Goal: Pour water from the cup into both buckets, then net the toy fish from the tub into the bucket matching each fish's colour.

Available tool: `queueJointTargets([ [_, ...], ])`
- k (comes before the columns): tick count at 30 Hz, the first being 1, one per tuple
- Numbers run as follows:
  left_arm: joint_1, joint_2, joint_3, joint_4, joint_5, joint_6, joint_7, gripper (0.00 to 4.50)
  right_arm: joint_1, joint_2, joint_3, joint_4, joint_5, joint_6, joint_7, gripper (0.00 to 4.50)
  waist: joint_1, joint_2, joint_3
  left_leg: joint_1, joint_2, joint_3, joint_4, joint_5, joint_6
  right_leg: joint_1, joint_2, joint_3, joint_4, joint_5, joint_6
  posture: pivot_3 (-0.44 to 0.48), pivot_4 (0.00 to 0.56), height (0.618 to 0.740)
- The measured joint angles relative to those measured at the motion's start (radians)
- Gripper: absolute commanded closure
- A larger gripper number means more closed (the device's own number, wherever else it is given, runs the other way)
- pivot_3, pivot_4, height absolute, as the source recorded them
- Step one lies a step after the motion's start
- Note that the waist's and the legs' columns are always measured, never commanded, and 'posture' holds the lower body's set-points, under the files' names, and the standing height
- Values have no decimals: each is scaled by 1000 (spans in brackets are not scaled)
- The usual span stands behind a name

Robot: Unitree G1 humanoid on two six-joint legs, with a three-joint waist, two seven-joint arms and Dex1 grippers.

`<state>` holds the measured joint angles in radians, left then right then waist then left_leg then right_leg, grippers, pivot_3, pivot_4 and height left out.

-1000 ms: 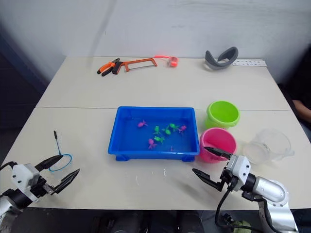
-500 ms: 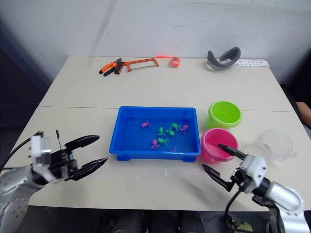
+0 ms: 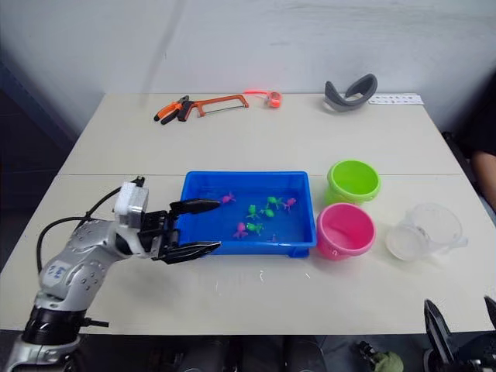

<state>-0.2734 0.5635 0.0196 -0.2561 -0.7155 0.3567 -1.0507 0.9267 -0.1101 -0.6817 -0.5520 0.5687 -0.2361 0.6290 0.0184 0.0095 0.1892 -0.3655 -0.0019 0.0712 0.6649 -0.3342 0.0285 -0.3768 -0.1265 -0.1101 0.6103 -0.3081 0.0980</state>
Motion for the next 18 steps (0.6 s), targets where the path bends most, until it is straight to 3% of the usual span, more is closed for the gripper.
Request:
queueJointTargets([
  [3, -12, -16, -22, -2, 20, -1, 0, 53, -15, 3, 8, -2, -5, 45, -66, 0, -3, 0, 0, 0, 0, 0, 0, -1, 0, 0, -1, 1, 0, 0, 0, 0, 150, 740],
  [6, -9, -20, -38, -6, 41, -9, -2, 53, -108, -70, 7, 12, -9, 246, -243, 0, -6, 0, 0, 0, -1, 0, 0, 0, 0, -1, -3, 1, 0, 0, 0, 0, 150, 740],
  [10, -3, -30, -39, -14, 56, -13, 7, 53, -250, -161, -24, 89, 1, 381, -365, 0, 0, 3, -1, -1, -1, 0, 0, 2, 4, -2, -2, 0, 1, -1, -2, 0, 150, 740],
  [18, 16, -31, -39, -88, 56, 5, 27, 53, -456, -293, -62, 329, 1, 455, -374, 0, 5, 3, -1, -1, -2, 0, 1, 4, 7, -1, -3, -1, 1, 0, -1, 0, 150, 740],
])
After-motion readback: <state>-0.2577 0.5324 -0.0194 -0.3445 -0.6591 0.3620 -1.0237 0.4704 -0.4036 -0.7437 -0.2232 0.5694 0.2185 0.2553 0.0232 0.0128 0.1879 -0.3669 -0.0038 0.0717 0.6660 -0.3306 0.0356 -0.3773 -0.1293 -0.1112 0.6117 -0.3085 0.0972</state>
